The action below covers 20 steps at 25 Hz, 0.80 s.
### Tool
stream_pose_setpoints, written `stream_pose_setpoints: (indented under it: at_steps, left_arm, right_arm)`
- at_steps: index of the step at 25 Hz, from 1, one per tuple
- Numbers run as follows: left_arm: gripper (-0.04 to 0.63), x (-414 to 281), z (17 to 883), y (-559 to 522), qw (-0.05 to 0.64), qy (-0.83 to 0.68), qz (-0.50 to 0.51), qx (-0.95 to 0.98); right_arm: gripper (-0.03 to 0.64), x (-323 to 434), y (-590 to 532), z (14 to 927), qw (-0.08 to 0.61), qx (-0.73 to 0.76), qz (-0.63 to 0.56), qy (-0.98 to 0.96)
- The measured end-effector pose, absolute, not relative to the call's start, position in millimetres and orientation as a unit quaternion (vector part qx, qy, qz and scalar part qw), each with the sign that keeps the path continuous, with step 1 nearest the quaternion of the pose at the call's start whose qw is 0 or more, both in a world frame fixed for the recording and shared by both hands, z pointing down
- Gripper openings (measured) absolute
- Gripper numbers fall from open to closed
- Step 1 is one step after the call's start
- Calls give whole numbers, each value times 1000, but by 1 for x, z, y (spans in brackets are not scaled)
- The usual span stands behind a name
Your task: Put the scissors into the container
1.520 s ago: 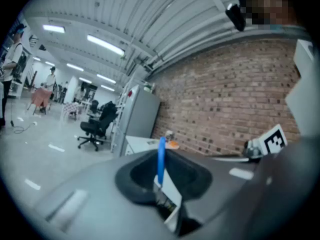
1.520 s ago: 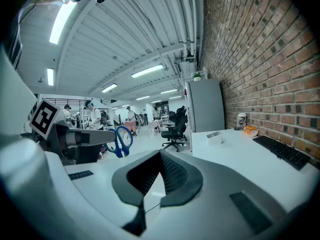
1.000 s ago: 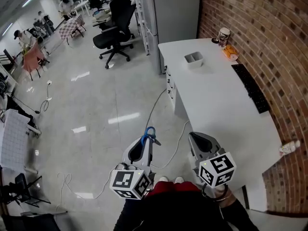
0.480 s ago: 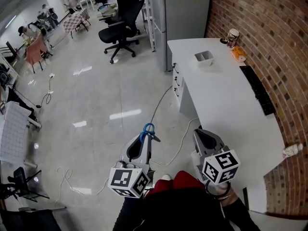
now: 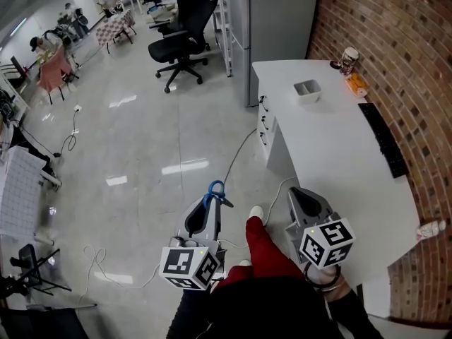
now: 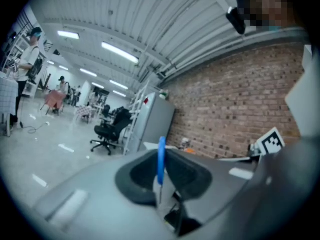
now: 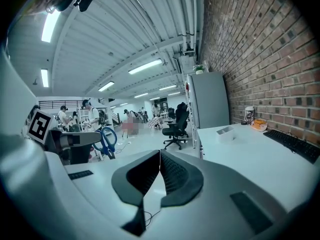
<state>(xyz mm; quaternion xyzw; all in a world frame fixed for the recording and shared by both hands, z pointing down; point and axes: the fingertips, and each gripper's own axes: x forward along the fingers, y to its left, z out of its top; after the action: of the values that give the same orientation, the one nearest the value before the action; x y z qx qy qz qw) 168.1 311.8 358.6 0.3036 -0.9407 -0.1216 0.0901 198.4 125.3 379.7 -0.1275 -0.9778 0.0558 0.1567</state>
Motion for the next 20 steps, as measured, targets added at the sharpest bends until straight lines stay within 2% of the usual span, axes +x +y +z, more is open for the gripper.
stream_pose_setpoints:
  at_steps: [20]
  left_arm:
    - [44, 66, 380, 294, 114, -938, -117, 306]
  right_arm:
    - [9, 100, 111, 398, 167, -129, 72, -975]
